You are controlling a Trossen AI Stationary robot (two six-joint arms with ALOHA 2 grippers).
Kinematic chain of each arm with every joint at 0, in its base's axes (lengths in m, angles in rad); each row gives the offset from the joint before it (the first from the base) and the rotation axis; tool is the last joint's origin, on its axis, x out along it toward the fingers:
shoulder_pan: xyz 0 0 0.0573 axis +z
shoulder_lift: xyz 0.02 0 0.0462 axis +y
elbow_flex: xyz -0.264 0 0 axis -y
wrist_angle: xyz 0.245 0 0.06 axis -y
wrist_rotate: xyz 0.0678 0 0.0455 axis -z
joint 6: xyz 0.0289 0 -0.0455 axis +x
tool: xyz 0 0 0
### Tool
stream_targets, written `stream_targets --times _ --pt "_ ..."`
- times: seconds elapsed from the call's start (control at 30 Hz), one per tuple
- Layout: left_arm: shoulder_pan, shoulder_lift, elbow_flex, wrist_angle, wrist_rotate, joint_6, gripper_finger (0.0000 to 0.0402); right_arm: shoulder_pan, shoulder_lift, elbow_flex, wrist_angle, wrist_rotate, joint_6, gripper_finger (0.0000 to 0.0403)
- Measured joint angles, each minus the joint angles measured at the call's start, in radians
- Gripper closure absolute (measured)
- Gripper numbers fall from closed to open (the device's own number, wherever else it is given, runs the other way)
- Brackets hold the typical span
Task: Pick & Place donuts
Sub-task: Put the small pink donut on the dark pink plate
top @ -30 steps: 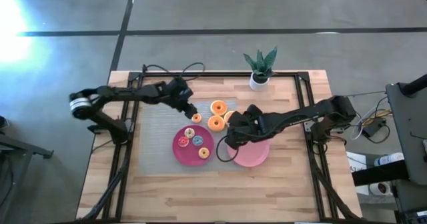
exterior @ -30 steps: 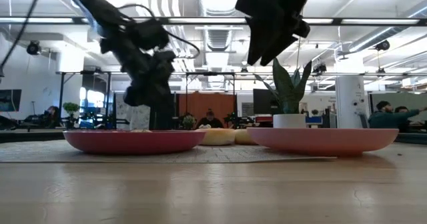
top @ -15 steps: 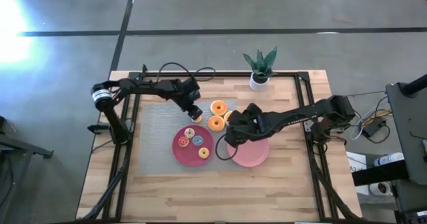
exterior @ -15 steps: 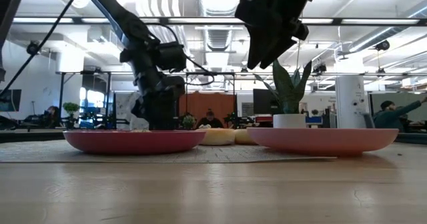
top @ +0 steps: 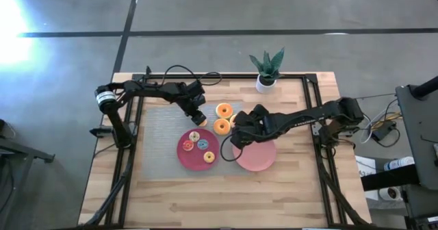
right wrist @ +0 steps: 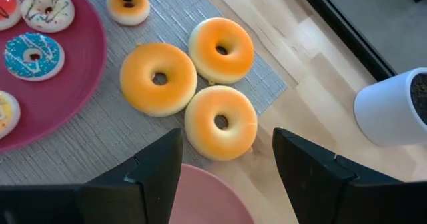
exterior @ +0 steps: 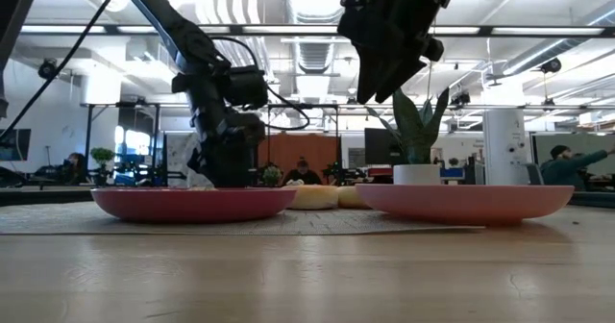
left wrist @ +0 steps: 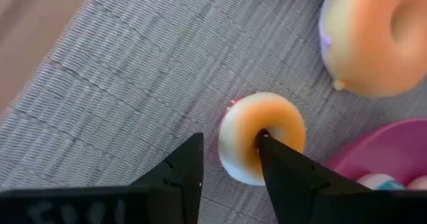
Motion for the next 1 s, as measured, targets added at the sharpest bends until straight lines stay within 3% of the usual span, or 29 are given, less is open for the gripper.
stream_targets --times 0.37,0.57,0.87,1.0 --pt "0.0 0.0 -0.001 0.073 -0.04 0.023 0.0389 0.001 0.0 0.0 0.003 -0.001 0.002 0.0179" --pt "0.0 -0.025 0.001 0.072 -0.04 0.026 0.0401 -0.002 0.0 0.0 0.015 -0.013 0.002 0.0179" --pt "-0.017 -0.286 -0.005 -0.051 0.036 0.033 0.0401 -0.069 0.0 0.0 0.201 -0.19 -0.069 0.0179" --pt "-0.076 -0.456 -0.052 -0.022 -0.058 0.053 0.0401 -0.151 0.0 -0.003 0.363 -0.421 -0.026 0.0179"
